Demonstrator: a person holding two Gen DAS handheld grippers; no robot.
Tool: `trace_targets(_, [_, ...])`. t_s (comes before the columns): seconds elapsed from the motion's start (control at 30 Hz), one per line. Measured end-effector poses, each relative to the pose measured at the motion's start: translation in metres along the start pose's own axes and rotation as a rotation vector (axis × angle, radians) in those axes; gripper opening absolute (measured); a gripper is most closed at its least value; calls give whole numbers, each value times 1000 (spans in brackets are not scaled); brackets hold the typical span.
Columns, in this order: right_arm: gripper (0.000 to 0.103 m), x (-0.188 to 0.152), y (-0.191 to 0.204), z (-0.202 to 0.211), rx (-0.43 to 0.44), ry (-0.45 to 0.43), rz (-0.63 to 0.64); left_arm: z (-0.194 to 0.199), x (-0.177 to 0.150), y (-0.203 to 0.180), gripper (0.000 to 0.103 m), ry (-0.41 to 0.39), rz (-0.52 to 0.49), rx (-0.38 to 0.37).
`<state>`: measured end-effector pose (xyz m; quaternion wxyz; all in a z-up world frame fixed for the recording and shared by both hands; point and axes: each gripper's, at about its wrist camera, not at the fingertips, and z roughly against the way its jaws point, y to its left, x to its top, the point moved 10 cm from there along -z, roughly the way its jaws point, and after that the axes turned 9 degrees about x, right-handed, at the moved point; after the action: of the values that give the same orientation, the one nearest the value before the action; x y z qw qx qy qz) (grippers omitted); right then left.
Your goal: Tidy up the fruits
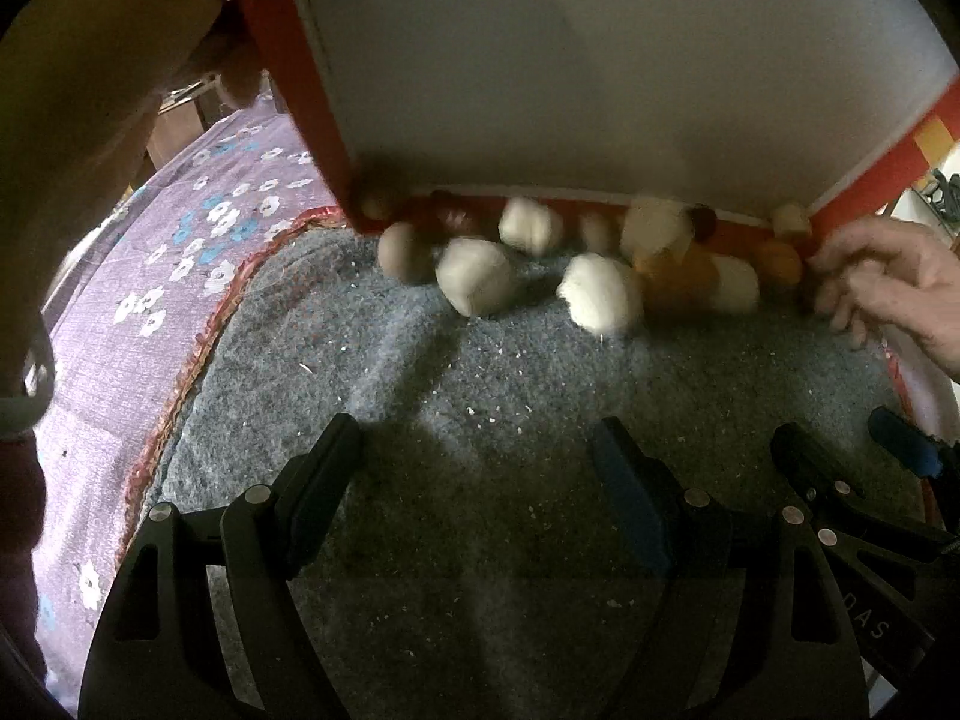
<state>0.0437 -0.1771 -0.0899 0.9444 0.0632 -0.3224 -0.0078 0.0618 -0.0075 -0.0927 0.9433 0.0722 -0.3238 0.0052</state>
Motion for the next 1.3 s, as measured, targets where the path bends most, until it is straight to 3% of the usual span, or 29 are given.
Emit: trace_targets(1.3, [85, 1, 0, -4, 0, 1, 0, -1, 1, 1, 81, 0, -2, 4])
